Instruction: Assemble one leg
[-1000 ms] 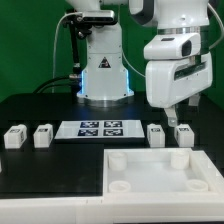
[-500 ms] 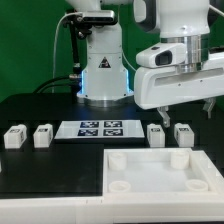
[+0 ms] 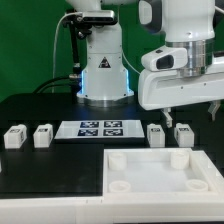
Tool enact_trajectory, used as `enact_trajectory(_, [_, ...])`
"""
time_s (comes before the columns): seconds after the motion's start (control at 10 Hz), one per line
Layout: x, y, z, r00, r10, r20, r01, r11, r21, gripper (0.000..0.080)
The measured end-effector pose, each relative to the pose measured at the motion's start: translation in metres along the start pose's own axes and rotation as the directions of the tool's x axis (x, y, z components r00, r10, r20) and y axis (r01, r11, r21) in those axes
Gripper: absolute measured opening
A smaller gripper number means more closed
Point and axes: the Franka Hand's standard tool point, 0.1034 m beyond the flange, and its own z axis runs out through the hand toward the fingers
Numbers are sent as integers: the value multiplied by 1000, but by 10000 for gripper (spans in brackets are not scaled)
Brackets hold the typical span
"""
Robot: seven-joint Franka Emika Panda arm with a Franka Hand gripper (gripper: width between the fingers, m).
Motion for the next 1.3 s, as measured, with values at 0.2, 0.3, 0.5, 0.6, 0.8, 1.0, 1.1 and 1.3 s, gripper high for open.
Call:
enact_trajectory(0.2, [-2, 0, 0, 1000, 6, 22, -6, 1000, -3, 649])
enact_trajectory(0.3, [-2, 0, 0, 1000, 6, 22, -6, 1000, -3, 649])
enact_trajectory(0.5, [-2, 0, 0, 1000, 6, 22, -6, 1000, -3, 649])
enact_trajectory(0.6, [-2, 0, 0, 1000, 6, 22, -6, 1000, -3, 649])
enact_trajectory(0.8, [-2, 0, 0, 1000, 6, 22, -6, 1000, -3, 649])
enact_trajectory(1.0, [-2, 0, 0, 1000, 6, 22, -6, 1000, -3, 649])
enact_trajectory(1.1, [-2, 0, 0, 1000, 6, 22, -6, 1000, -3, 649])
enact_trajectory(1.3, [-10, 0, -3, 987, 25, 159, -22, 1000, -20, 649])
